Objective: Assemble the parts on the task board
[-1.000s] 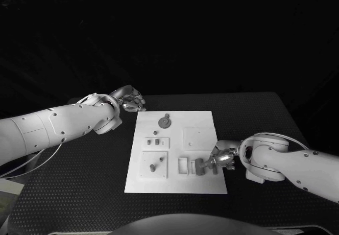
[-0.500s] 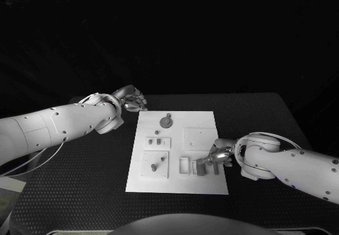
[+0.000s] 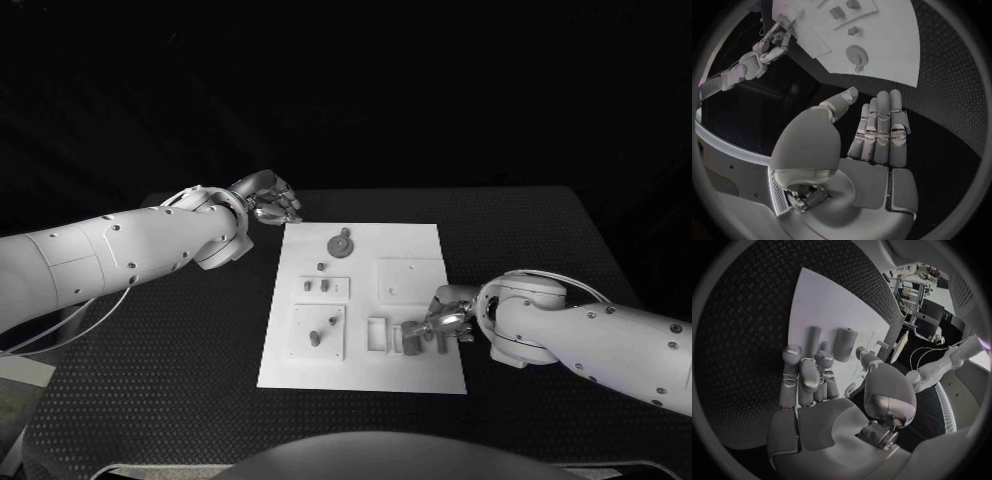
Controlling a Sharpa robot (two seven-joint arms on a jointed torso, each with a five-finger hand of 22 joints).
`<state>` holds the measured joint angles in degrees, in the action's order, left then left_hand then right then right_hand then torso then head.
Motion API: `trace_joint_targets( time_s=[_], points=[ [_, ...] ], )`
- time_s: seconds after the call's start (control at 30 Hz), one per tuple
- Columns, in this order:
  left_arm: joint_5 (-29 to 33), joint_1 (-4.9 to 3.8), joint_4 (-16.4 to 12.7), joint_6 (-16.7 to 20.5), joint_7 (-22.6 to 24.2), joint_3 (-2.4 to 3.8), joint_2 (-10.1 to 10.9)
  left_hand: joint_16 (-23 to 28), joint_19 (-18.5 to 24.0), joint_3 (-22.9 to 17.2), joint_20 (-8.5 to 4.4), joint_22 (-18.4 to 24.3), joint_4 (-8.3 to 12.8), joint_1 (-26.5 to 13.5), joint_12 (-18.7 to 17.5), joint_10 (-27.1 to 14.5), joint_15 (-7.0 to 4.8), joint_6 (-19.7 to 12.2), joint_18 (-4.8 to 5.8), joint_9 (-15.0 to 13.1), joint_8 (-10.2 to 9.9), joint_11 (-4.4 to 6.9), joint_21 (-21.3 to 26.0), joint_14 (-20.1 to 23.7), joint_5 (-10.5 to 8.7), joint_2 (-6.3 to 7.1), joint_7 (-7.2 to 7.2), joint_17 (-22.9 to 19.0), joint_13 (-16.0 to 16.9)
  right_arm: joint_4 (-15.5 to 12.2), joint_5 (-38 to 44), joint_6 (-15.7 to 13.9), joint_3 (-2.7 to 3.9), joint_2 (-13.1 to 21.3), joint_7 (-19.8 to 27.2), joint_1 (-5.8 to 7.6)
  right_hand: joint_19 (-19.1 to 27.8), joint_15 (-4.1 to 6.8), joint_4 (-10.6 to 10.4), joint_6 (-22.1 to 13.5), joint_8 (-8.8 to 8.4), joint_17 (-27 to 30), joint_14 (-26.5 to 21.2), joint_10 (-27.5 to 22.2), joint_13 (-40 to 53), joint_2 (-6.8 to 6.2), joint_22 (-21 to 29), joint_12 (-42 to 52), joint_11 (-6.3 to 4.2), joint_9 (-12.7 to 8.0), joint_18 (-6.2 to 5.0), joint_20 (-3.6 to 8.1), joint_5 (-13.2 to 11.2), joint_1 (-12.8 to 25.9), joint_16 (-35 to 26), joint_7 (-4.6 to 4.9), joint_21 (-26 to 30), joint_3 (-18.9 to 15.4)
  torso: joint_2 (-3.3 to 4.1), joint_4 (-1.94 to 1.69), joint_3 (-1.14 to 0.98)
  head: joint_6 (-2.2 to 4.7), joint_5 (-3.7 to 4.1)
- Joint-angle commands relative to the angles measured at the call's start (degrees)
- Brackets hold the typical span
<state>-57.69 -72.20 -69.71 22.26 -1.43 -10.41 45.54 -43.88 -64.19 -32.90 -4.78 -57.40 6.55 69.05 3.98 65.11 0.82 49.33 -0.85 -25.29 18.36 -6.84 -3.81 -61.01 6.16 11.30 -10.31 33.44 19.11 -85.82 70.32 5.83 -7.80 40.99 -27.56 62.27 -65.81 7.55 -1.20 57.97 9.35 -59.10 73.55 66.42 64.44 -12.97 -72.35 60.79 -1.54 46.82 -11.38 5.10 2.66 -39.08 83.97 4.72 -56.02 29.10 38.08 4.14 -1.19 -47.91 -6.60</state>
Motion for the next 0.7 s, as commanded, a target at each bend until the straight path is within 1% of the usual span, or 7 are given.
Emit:
trace_joint_targets(
  time_s=[0.03,0.23,0.27,0.47,0.57,0.67,0.7],
  points=[
    [0.3,-0.04,-0.1,-0.4,0.4,0.02,-0.1,0.2,-0.2,0.1,-0.04,0.1,-0.3,-0.4,0.2,0.0,-0.06,-0.3,-0.34,0.1,0.3,-0.03,-0.2,-0.4,0.29,0.06,0.00,0.1,0.1,0.1,-0.5,0.9,-0.26,-0.7,0.3,-0.35,0.4,-0.01,-0.2,0.0,-0.26,0.0,-0.5,-0.5,0.1,0.16,-0.1,0.1,0.09,-0.1,-3.62,-0.03,0.0,0.2,-0.3,0.26,-0.1,0.2,0.05,0.09,-0.06,0.01,-0.07],
    [0.3,-0.04,-0.1,-0.4,0.4,0.02,-0.1,0.2,-0.2,0.1,-0.04,0.1,-0.3,-0.4,0.2,0.0,-0.06,-0.4,-0.34,0.1,0.3,-0.04,-0.2,-0.4,0.29,0.07,0.00,0.1,0.1,0.6,-1.7,1.9,-0.31,-1.7,1.1,-0.91,0.5,-0.04,0.4,0.1,-0.29,0.1,-0.7,-0.6,0.2,0.49,-0.2,0.2,0.10,0.0,-3.61,-0.10,0.0,-0.5,-0.3,0.27,-0.1,0.3,0.07,0.00,-0.03,-0.06,-0.09],
    [0.3,-0.04,-0.1,-0.4,0.4,0.02,-0.2,0.2,-0.2,0.1,-0.04,0.1,-0.3,-0.4,0.2,0.0,-0.06,-0.4,-0.34,0.1,0.3,-0.04,-0.2,-0.4,0.29,0.07,0.00,0.1,0.1,0.9,-1.8,1.8,-0.31,-1.9,1.1,-1.10,0.5,-0.03,0.7,0.1,-0.31,0.4,-0.9,-0.6,0.2,0.86,-0.2,0.2,0.10,0.0,-3.62,-0.10,0.0,-0.9,-0.3,0.27,-0.2,0.4,0.07,0.02,-0.04,-0.27,-0.09],
    [0.3,-0.04,-0.1,-0.4,0.3,0.02,-0.2,0.2,-0.2,0.0,-0.05,0.1,-0.3,-0.4,0.2,0.0,-0.06,-0.4,-0.34,0.1,0.3,-0.03,-0.2,-0.4,0.29,0.06,0.00,0.1,0.1,1.3,-1.9,1.8,-0.49,-2.4,1.2,-1.48,0.7,-0.10,3.0,0.2,-0.49,0.8,-1.1,-0.7,0.1,2.46,-0.3,0.1,0.16,0.1,-3.54,-0.31,0.0,-2.6,-0.5,0.33,-0.2,0.1,0.05,0.03,-0.02,-0.12,-0.25],
    [0.3,-0.04,-0.2,-0.4,0.3,0.02,-0.2,0.2,-0.2,0.0,-0.06,0.1,-0.3,-0.4,0.2,0.0,-0.06,-0.4,-0.34,0.1,0.3,-0.03,-0.2,-0.4,0.30,0.06,0.00,0.1,0.1,1.3,-1.8,1.0,-0.53,-2.3,1.0,-1.48,0.8,-0.11,4.6,0.3,-0.55,0.7,-1.1,-0.6,0.1,3.35,-0.3,0.1,0.15,0.2,-3.55,-0.39,0.0,-3.4,-0.4,0.34,-0.3,0.0,0.09,0.08,0.01,-0.10,-0.24],
    [0.3,-0.04,-0.1,-0.3,0.3,0.02,-0.1,0.2,-0.2,0.0,-0.06,0.1,-0.3,-0.4,0.2,0.0,-0.06,-0.4,-0.34,0.1,0.3,-0.03,-0.2,-0.4,0.30,0.06,0.00,0.1,0.1,1.2,-1.3,0.2,-0.54,-2.3,1.0,-1.48,0.7,-0.05,7.7,0.6,-0.57,0.7,-1.0,-0.5,0.1,5.88,-0.3,0.1,0.11,0.3,-3.60,-0.44,0.0,-5.7,-0.4,0.25,-0.4,0.5,0.09,0.05,-0.01,-0.03,-0.34],
    [0.3,-0.04,-0.2,-0.3,0.3,0.02,-0.1,0.2,-0.2,0.0,-0.06,0.1,-0.3,-0.4,0.2,0.0,-0.06,-0.4,-0.35,0.1,0.3,-0.03,-0.2,-0.4,0.31,0.06,0.00,0.1,0.1,1.2,-1.2,0.0,-0.54,-2.3,1.0,-1.48,0.7,-0.03,9.2,0.7,-0.54,0.6,-0.9,-0.5,0.1,6.92,-0.4,0.1,0.09,0.3,-3.58,-0.48,0.0,-6.8,-0.3,0.23,-0.5,0.8,0.08,0.05,-0.03,0.03,-0.34]
  ],
)
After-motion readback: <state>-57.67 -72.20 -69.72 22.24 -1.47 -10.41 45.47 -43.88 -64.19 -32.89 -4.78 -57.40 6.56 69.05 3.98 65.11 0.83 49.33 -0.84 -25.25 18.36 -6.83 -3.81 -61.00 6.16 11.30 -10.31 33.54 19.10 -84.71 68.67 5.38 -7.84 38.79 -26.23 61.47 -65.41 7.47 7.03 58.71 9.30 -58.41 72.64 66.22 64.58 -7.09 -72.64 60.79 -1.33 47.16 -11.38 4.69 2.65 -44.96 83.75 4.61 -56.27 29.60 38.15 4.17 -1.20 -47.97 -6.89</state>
